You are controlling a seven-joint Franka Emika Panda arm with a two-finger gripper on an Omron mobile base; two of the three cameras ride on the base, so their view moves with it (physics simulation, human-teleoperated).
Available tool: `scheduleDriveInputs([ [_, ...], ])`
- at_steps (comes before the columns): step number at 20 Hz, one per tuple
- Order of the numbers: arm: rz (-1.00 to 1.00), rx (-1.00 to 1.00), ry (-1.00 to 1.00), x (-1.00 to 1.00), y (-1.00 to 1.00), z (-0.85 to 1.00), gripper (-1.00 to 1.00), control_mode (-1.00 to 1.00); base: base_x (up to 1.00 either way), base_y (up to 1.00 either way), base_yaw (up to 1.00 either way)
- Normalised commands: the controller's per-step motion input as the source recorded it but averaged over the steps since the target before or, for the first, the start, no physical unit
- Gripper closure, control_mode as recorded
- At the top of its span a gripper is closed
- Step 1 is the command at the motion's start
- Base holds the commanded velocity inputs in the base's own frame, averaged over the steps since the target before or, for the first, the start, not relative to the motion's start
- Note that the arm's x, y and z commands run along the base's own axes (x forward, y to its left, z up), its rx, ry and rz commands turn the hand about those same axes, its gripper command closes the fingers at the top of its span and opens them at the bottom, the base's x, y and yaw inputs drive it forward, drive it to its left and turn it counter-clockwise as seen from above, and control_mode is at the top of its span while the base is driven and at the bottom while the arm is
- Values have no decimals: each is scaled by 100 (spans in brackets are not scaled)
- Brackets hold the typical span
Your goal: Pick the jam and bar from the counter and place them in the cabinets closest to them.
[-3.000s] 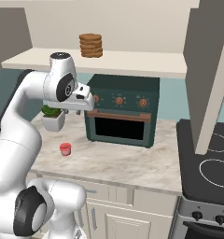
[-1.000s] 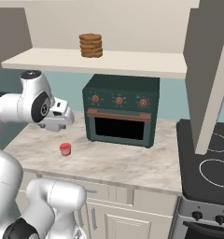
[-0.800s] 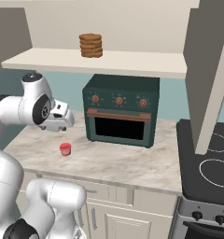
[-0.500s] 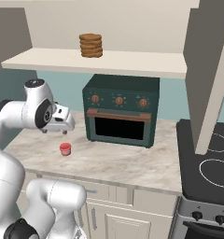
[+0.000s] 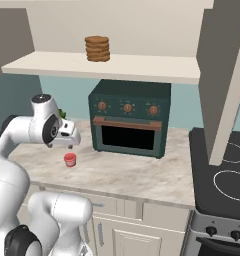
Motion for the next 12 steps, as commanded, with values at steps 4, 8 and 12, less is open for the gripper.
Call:
scheduleDriveInputs([
  [4, 0, 0, 2, 36, 13, -32, -100, -100, 0, 0, 0],
  [8, 0, 0, 2, 36, 10, -28, -100, -100, 0, 0, 0],
  [12, 0, 0, 3, 35, 10, -32, -100, -100, 0, 0, 0],
])
